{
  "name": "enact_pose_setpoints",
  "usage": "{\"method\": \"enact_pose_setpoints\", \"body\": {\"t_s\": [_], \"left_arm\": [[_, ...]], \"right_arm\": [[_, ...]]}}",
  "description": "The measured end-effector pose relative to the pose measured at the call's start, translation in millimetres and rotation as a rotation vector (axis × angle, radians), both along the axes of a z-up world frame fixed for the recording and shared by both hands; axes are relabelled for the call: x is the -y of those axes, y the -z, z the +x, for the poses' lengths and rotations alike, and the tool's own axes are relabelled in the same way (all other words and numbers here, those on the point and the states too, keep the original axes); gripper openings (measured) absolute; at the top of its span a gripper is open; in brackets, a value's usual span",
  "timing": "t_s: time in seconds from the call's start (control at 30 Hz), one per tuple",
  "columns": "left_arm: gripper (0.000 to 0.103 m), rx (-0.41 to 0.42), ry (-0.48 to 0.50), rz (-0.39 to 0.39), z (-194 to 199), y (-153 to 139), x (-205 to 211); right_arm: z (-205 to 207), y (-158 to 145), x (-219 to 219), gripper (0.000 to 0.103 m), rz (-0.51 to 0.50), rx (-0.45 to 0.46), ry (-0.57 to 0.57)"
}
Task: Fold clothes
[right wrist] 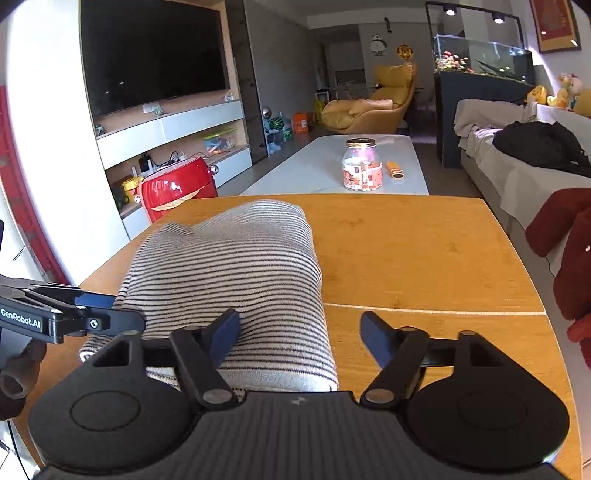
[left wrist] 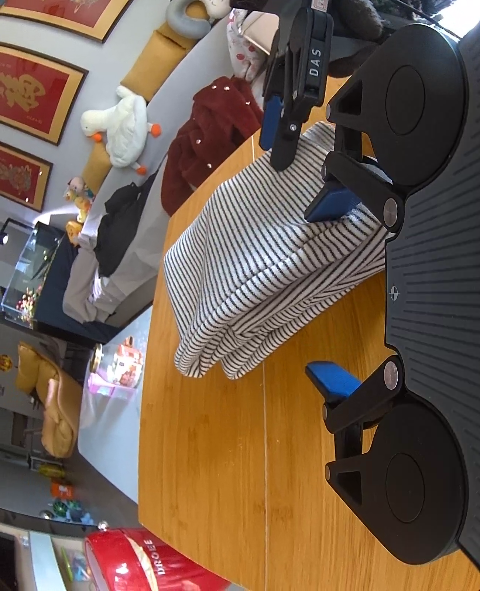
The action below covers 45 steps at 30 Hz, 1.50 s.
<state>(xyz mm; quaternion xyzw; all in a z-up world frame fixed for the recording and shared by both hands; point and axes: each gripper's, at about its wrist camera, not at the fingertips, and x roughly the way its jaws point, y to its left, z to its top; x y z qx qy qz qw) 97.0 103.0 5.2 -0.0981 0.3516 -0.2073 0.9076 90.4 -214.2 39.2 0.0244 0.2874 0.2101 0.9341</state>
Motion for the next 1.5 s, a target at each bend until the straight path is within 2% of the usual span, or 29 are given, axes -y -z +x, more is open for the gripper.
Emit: {"method": "enact_pose_setpoints", "body": {"t_s": [0.13,0.2,0.27,0.37,0.4,0.43,0.47,0.53,0.6,0.63,0.77,0.9,1.0,1.27,1.33,1.37,1.4,1.43,1.5], "left_arm": [[0.087,0.002,-0.002,-0.002,0,0,-1],[0.087,0.002,-0.002,-0.002,0,0,-1],[0.087,0.002,-0.003,-0.002,0,0,0],[0.087,0.002,-0.004,0.001,0,0,-1],[0.087,0.002,-0.005,0.002,1,0,-2],[0.088,0.002,-0.005,0.003,1,0,-2],[0.088,0.001,-0.006,0.004,1,0,-2],[0.089,0.001,-0.007,0.007,1,0,-3],[0.091,0.001,-0.008,0.009,1,0,-4],[0.091,0.000,-0.009,0.010,2,0,-5],[0.091,-0.013,-0.015,-0.025,5,2,-4],[0.090,0.008,-0.017,0.006,2,-5,2],[0.086,0.024,-0.021,-0.012,-6,-19,-3],[0.088,-0.043,0.011,-0.071,-7,-12,6],[0.084,-0.063,0.021,-0.087,-7,-9,9],[0.076,-0.073,0.025,-0.094,-7,-8,10],[0.073,-0.082,0.029,-0.102,-6,-6,12],[0.073,-0.077,0.019,-0.106,-5,-6,10],[0.065,-0.066,-0.001,-0.114,-2,-5,8]], "right_arm": [[31,-18,-2,0.099,0.056,-0.023,-0.045],[58,-14,-1,0.099,0.108,-0.086,-0.030],[84,-1,1,0.099,0.175,-0.195,-0.022],[103,24,1,0.099,0.305,-0.333,-0.069],[99,23,-1,0.093,0.309,-0.317,-0.084],[95,23,-2,0.081,0.313,-0.301,-0.099],[91,22,-4,0.079,0.317,-0.284,-0.114],[79,12,-1,0.068,0.341,-0.230,-0.132],[71,5,8,0.065,0.366,-0.201,-0.149],[70,8,8,0.065,0.340,-0.196,-0.136],[68,20,11,0.067,0.236,-0.176,-0.082],[65,22,9,0.078,0.177,-0.145,-0.051],[60,22,6,0.084,0.131,-0.109,-0.043],[58,32,14,0.091,0.201,-0.148,-0.010],[54,33,17,0.092,0.214,-0.155,-0.004],[50,33,17,0.092,0.213,-0.152,0.000],[46,33,18,0.092,0.213,-0.149,0.003],[41,32,18,0.092,0.206,-0.142,0.004],[28,28,13,0.092,0.157,-0.102,-0.005]]}}
